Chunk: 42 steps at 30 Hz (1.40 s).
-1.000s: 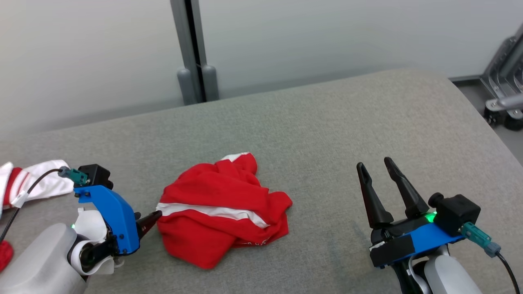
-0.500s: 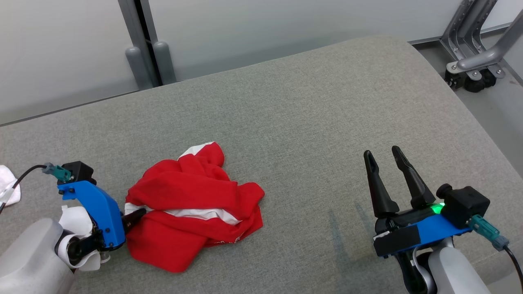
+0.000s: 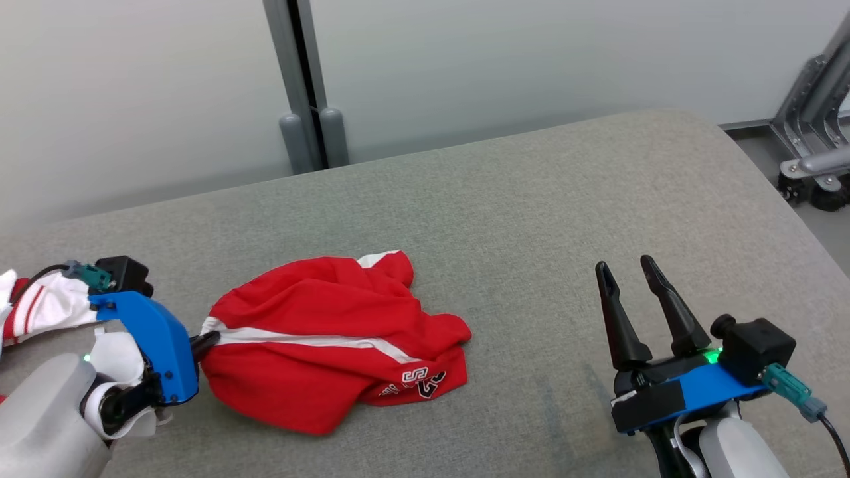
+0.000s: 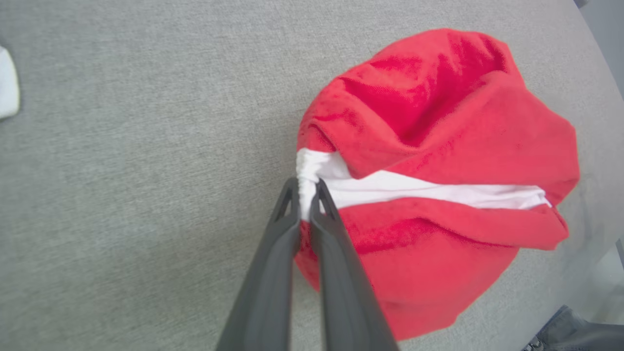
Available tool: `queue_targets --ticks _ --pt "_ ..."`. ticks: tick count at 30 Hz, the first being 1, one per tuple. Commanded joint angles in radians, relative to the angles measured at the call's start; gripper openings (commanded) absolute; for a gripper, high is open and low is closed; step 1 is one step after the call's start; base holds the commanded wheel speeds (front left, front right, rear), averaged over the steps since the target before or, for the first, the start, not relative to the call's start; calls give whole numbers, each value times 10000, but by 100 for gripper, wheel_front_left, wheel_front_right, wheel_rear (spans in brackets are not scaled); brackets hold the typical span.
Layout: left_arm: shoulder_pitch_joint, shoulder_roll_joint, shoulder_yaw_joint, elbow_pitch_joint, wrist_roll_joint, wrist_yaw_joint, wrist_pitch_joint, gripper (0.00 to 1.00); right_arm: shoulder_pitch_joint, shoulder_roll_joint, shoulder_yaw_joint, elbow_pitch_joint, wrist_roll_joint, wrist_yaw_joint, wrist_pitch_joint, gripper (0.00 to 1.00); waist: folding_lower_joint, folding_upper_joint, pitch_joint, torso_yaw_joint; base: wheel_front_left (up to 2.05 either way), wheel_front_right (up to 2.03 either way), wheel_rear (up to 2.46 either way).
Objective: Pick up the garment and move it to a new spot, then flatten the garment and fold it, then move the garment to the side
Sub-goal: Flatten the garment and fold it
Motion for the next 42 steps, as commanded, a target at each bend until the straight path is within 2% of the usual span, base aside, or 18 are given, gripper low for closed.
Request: queue_targets --ticks 1,4,9,12,13,14,15,18,21,23,26,28,30,34,37,39,42 --pt "128 130 -10 0 -36 -23 -72 0 109 -53 -8 16 17 1 -33 100 1 0 -36 84 0 0 0" --pt "421 329 68 -5 -100 -8 -333 0 254 -97 -1 52 5 1 -34 100 1 0 -210 406 0 0 0" --pt "1127 657 240 -66 -209 281 -786 0 381 -171 -103 68 10 1 -34 100 1 0 -396 795 0 0 0" --pt "1557 631 279 -70 -297 304 -1102 0 411 -202 -98 58 -2 1 -33 100 1 0 -432 936 0 0 0" --pt "1683 577 312 -73 -348 315 -1244 28 416 -214 -84 63 -3 1 -34 100 1 0 -443 971 0 0 0" --pt "1812 507 321 -80 -358 330 -1363 79 420 -230 -79 69 4 1 -33 100 1 0 -452 1011 0 0 0" --pt "1923 475 313 -77 -358 329 -1470 100 422 -244 -53 89 14 1 -34 100 1 0 -462 1038 0 0 0" --pt "2014 407 292 -176 -61 387 -2097 100 433 -261 21 172 58 1 -34 100 1 0 -500 1101 0 0 0" --pt "1978 348 421 -559 359 399 -3269 100 450 -272 72 206 45 1 -34 100 1 0 -553 1121 0 0 0" --pt "2157 268 556 -883 544 577 -3987 100 456 -312 94 219 63 1 -34 100 1 0 -593 1117 0 0 0" --pt "2367 291 684 -1462 1036 1063 -5160 100 507 -335 109 228 92 1 -34 100 1 0 -645 1132 0 0 0" --pt "2407 248 723 -1882 1730 1610 -6317 100 599 -367 103 213 89 1 -34 100 1 0 -684 1179 0 0 0" --pt "2671 -66 852 -2257 2097 2129 -7015 100 667 -411 69 187 61 1 -34 100 1 0 -695 1250 0 0 0" --pt "3073 -611 1790 -3240 3205 3054 -7348 100 623 -483 130 174 73 2 -34 100 1 0 -729 1417 0 0 0" --pt "3953 -1317 2780 -4085 4350 3458 -7334 100 597 -588 136 177 89 1 -34 100 1 0 -749 1571 0 0 0" --pt "4335 -1645 3396 -4467 5077 3579 -7334 100 577 -599 209 192 94 1 -34 100 1 0 -763 1661 0 0 0" --pt "4921 -2134 3998 -4629 5822 3467 -7336 100 580 -642 240 227 96 1 -34 100 1 0 -805 1799 0 0 0"
